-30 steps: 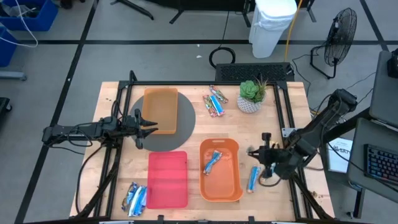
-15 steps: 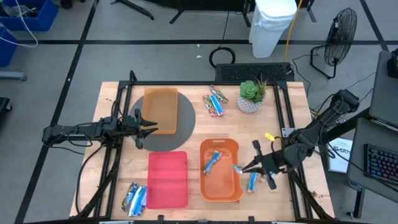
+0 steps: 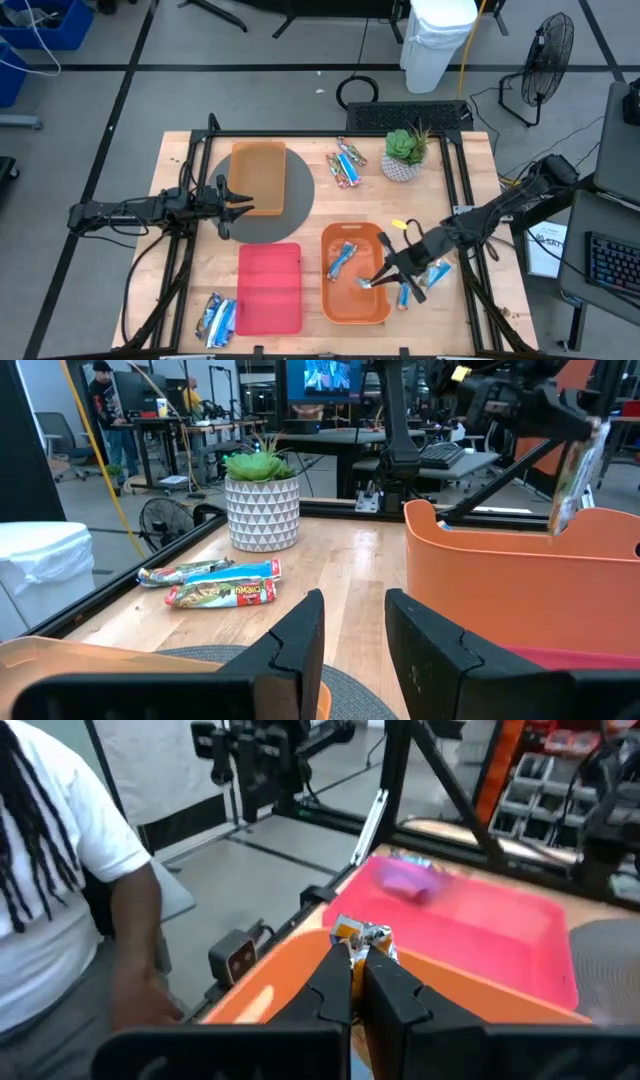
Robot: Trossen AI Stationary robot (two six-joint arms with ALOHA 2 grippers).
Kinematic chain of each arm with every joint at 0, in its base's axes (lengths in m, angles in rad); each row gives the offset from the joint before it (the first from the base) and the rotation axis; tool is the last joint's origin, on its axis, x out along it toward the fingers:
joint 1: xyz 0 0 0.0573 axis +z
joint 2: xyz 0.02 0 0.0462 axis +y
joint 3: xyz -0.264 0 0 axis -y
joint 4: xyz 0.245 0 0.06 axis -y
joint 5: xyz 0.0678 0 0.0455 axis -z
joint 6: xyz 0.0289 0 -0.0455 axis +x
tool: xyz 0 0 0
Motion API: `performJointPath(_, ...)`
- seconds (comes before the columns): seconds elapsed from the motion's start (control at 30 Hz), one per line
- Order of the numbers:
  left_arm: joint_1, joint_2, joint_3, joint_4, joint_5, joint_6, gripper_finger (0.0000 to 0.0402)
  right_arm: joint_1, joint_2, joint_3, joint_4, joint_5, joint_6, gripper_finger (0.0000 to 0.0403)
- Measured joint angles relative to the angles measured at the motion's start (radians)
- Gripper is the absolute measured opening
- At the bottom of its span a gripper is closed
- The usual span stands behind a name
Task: Pick and place Granola Bars by type
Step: Put the yellow granola bar into the orange bin
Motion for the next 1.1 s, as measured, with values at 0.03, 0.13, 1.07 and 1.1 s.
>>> performJointPath(0.03, 0.000, 0.000, 0.000, 0.000, 0.000, 0.000, 0.0113, -0.013, 0.008, 0.000, 0.001, -0.003, 0.003, 0.0000)
performJointPath(0.13, 0.000, 0.000, 0.000, 0.000, 0.000, 0.000, 0.0113, -0.052, 0.028, 0.000, 0.003, -0.031, 0.004, 0.0000)
performJointPath(1.07, 0.000, 0.000, 0.000, 0.000, 0.000, 0.000, 0.0113, -0.164, 0.111, 0.000, -0.203, -0.042, -0.038, 0.0007)
performJointPath(1.1, 0.000, 0.000, 0.000, 0.000, 0.000, 0.000, 0.0113, -0.164, 0.111, 0.000, -0.203, -0.042, -0.041, 0.0006)
